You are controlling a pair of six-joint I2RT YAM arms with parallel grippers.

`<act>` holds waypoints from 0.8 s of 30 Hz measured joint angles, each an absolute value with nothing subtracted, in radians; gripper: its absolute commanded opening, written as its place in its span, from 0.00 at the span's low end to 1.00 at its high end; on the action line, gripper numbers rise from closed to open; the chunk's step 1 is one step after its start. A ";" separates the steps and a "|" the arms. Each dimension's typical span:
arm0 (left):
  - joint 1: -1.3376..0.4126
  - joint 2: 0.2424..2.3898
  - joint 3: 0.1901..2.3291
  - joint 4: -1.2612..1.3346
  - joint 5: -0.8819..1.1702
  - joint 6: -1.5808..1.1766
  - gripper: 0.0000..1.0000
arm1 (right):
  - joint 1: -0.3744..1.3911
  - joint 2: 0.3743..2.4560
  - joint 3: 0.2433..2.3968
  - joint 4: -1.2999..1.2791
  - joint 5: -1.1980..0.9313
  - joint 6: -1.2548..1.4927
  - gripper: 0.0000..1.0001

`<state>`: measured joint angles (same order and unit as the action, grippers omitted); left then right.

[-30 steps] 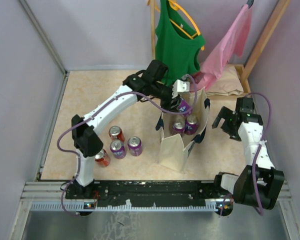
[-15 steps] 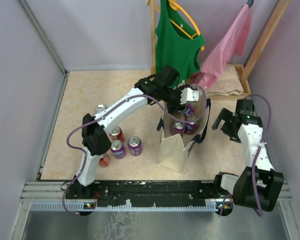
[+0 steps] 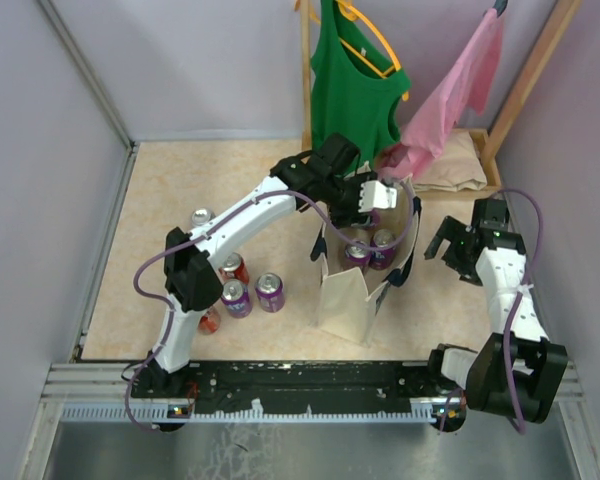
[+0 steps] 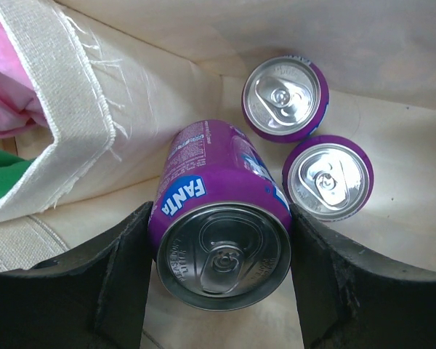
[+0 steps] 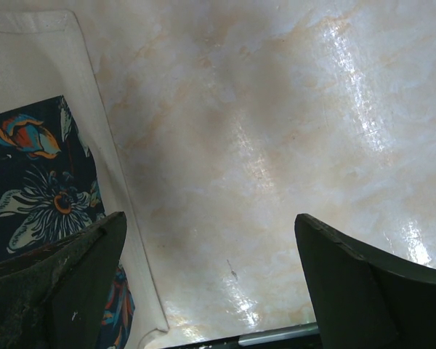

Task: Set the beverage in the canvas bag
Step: Place the drink in the canvas bag.

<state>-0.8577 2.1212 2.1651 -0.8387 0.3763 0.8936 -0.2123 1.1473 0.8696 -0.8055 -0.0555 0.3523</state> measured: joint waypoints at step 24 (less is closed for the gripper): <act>-0.865 2.183 2.165 -0.902 0.361 0.979 0.00 | -0.217 1.149 0.855 -0.793 -0.059 0.352 0.99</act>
<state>-0.8646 2.1834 2.1651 -0.9024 0.3614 0.9794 -0.2169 1.1492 0.8551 -0.7929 -0.0586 0.3519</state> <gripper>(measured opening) 0.714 0.991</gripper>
